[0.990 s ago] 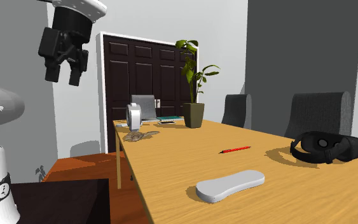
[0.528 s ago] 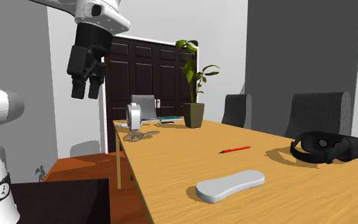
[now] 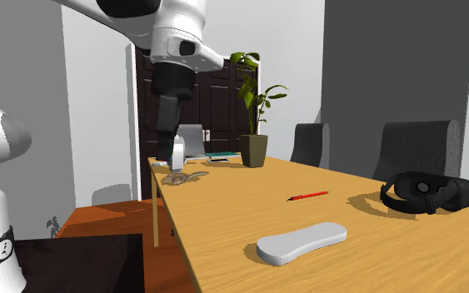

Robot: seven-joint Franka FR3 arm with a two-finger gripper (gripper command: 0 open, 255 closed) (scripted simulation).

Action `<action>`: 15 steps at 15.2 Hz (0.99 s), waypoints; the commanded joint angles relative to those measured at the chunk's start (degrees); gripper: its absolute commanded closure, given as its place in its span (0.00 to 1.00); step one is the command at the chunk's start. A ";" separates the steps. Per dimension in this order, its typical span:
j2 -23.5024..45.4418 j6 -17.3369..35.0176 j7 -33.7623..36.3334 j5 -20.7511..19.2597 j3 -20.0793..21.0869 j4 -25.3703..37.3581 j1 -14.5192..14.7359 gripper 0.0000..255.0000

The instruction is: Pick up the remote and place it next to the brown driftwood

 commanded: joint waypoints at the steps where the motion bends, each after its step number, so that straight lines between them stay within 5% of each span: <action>1: 3.31 2.91 -1.05 0.22 -0.40 1.12 0.21 0.00; 15: 32.87 15.33 -8.86 5.01 -0.86 22.35 0.70 0.00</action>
